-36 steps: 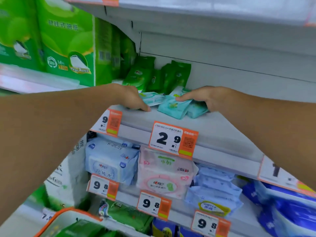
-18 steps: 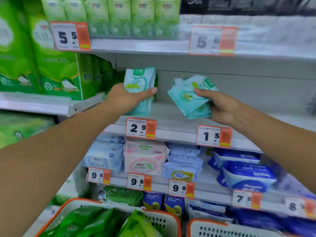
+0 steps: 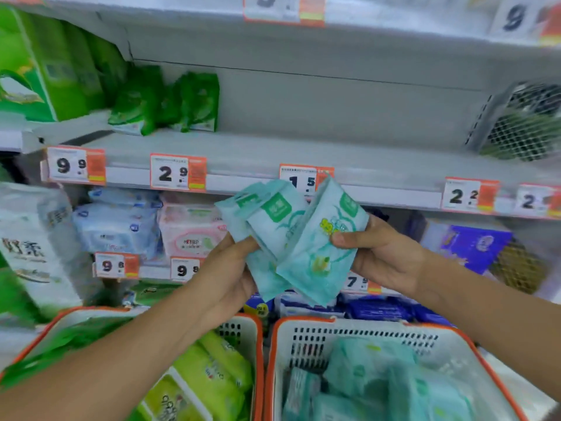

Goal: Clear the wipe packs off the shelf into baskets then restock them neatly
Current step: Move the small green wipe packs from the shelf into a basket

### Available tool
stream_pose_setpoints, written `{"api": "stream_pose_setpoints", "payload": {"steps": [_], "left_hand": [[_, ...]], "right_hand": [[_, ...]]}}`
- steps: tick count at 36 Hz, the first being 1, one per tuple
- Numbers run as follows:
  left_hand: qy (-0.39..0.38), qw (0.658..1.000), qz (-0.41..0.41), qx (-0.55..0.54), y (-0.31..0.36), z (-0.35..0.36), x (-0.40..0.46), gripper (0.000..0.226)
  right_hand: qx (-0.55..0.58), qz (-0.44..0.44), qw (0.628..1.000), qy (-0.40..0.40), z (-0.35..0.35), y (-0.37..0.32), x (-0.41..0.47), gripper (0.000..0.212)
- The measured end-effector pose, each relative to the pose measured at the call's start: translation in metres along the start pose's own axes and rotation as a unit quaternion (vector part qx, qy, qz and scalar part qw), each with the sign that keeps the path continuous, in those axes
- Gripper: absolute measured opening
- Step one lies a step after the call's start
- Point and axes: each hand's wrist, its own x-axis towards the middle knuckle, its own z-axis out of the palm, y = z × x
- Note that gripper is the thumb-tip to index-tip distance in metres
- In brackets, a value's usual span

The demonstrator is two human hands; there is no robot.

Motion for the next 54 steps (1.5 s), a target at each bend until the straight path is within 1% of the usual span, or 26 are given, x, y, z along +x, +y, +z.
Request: {"api": "stream_pose_setpoints", "payload": {"steps": [3,5,10,14,16,21,25,27,30,32,34,36,40,41,42,43,44,45,46,47,48,49,50,51,52,54], "left_hand": [[-0.008,0.999,-0.025,-0.039,0.0,0.004,0.005,0.042],[-0.022,0.998,-0.028,-0.042,0.002,0.006,0.009,0.044],[-0.061,0.998,-0.013,0.024,-0.004,0.004,0.012,0.067],[-0.01,0.995,0.009,0.097,-0.018,0.003,0.013,0.052],[-0.006,0.993,0.007,0.119,-0.025,0.004,0.013,0.048],[0.009,0.974,-0.012,0.224,-0.046,-0.003,0.021,0.045],[0.018,0.966,-0.039,0.255,-0.059,-0.005,0.026,0.042],[-0.002,0.965,-0.056,0.256,-0.064,-0.004,0.025,0.039],[-0.047,0.967,-0.079,0.239,-0.074,0.003,0.021,0.048],[-0.073,0.97,-0.08,0.219,-0.081,0.007,0.019,0.051],[-0.074,0.969,-0.079,0.223,-0.087,0.01,0.019,0.052],[-0.05,0.963,-0.086,0.252,-0.092,0.008,0.021,0.049],[-0.018,0.937,-0.156,0.311,-0.095,-0.001,0.021,0.042],[-0.034,0.933,-0.172,0.314,-0.094,-0.002,0.021,0.042],[-0.058,0.93,-0.189,0.311,-0.094,-0.001,0.02,0.043],[-0.089,0.927,-0.204,0.3,-0.093,0.001,0.019,0.043],[-0.119,0.926,-0.216,0.287,-0.092,0.004,0.018,0.044],[-0.135,0.924,-0.216,0.286,-0.092,0.006,0.018,0.045],[-0.134,0.922,-0.203,0.301,-0.09,0.008,0.019,0.045],[-0.118,0.915,-0.175,0.344,-0.088,0.008,0.02,0.042],[-0.089,0.896,-0.134,0.413,-0.083,0.006,0.023,0.038],[-0.053,0.857,-0.079,0.506,-0.076,0.001,0.025,0.034],[-0.021,0.8,-0.025,0.6,-0.067,-0.006,0.028,0.034],[-0.007,0.745,0.014,0.667,-0.056,-0.014,0.029,0.032],[-0.009,0.712,0.036,0.701,-0.044,-0.021,0.029,0.029],[-0.029,0.698,0.076,0.711,-0.014,-0.032,0.027,0.021]], "right_hand": [[0.007,-0.003,1.0,0.015,-0.009,0.001,-0.001,0.079],[0.005,-0.005,1.0,0.027,-0.015,0.001,-0.002,0.072],[-0.015,0.0,0.998,0.061,-0.019,0.002,-0.007,0.071],[-0.051,0.025,0.996,0.069,-0.025,0.003,-0.013,0.061],[-0.117,0.064,0.988,0.083,-0.032,0.001,-0.016,0.053],[-0.31,0.211,0.924,0.072,-0.071,-0.008,-0.026,0.05],[-0.434,0.35,0.83,0.01,-0.096,-0.002,-0.039,0.056],[-0.471,0.358,0.807,0.005,-0.096,0.002,-0.042,0.065],[-0.407,0.303,0.862,-0.018,-0.085,0.012,-0.038,0.074],[-0.382,0.29,0.876,-0.048,-0.077,0.023,-0.033,0.057],[-0.399,0.291,0.867,-0.064,-0.078,0.028,-0.027,0.042],[-0.435,0.332,0.835,-0.067,-0.086,0.025,-0.025,0.032],[-0.571,0.41,0.704,-0.096,-0.099,0.026,-0.022,0.034],[-0.572,0.401,0.709,-0.096,-0.098,0.03,-0.022,0.044],[-0.537,0.382,0.747,-0.091,-0.096,0.035,-0.021,0.058],[-0.468,0.358,0.804,-0.081,-0.091,0.039,-0.019,0.067],[-0.386,0.332,0.857,-0.075,-0.083,0.042,-0.018,0.064],[-0.326,0.306,0.892,-0.071,-0.075,0.044,-0.016,0.054],[-0.307,0.286,0.906,-0.063,-0.07,0.045,-0.012,0.043],[-0.323,0.275,0.904,-0.058,-0.068,0.044,-0.008,0.035],[-0.356,0.28,0.89,-0.058,-0.068,0.043,-0.004,0.032],[-0.403,0.296,0.864,-0.057,-0.07,0.044,0.0,0.033],[-0.46,0.319,0.826,-0.057,-0.073,0.046,0.003,0.035],[-0.524,0.347,0.776,-0.057,-0.075,0.05,0.003,0.04],[-0.596,0.373,0.708,-0.066,-0.076,0.054,0.003,0.045],[-0.737,0.37,0.552,-0.118,-0.068,0.053,0.006,0.055]]}}
